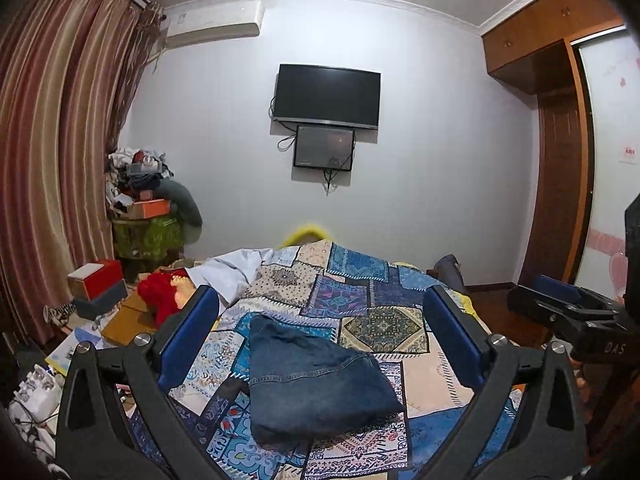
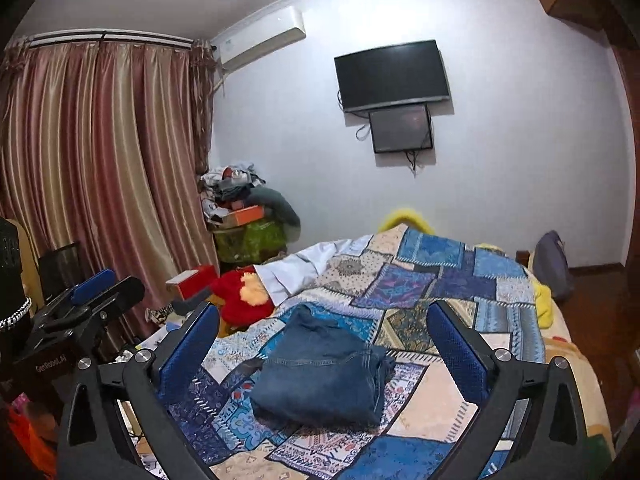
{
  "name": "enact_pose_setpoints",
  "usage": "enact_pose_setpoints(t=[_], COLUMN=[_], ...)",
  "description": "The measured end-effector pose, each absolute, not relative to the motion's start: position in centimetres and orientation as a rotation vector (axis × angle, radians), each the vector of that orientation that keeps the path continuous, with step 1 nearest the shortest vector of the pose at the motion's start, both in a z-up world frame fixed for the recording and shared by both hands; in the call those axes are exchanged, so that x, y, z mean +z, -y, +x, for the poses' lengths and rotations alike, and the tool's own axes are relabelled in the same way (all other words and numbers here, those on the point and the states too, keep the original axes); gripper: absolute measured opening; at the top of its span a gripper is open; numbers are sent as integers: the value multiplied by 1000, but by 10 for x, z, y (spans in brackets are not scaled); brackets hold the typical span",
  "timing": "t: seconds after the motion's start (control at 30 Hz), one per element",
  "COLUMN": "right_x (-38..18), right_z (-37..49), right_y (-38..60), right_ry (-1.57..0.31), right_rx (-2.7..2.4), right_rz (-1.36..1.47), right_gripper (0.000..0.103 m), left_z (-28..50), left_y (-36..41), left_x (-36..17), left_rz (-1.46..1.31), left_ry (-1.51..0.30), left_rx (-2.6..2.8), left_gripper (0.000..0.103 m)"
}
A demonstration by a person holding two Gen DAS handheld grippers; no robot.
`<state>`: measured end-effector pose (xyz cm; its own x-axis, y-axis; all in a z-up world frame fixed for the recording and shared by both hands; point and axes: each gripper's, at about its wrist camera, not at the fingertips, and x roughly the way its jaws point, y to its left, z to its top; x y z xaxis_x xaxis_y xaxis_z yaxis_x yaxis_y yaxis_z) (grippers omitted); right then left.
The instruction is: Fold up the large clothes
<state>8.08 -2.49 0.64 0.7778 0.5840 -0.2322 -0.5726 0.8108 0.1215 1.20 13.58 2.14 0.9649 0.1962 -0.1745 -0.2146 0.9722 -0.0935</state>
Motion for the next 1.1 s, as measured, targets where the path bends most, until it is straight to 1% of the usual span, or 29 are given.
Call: enact_pose_setpoints(t=[0.6, 1.1], right_x=[5, -1], right_z=[84, 87], right_y=[22, 21], right_ry=[-268, -273], right_rx=[630, 635], right_rz=[13, 8], right_gripper=[103, 103], left_z=[22, 22], left_y=[-146, -150], left_x=[8, 9], left_rz=[-124, -130], left_ry=[-206, -209], left_rx=[215, 207], left_gripper=[103, 103])
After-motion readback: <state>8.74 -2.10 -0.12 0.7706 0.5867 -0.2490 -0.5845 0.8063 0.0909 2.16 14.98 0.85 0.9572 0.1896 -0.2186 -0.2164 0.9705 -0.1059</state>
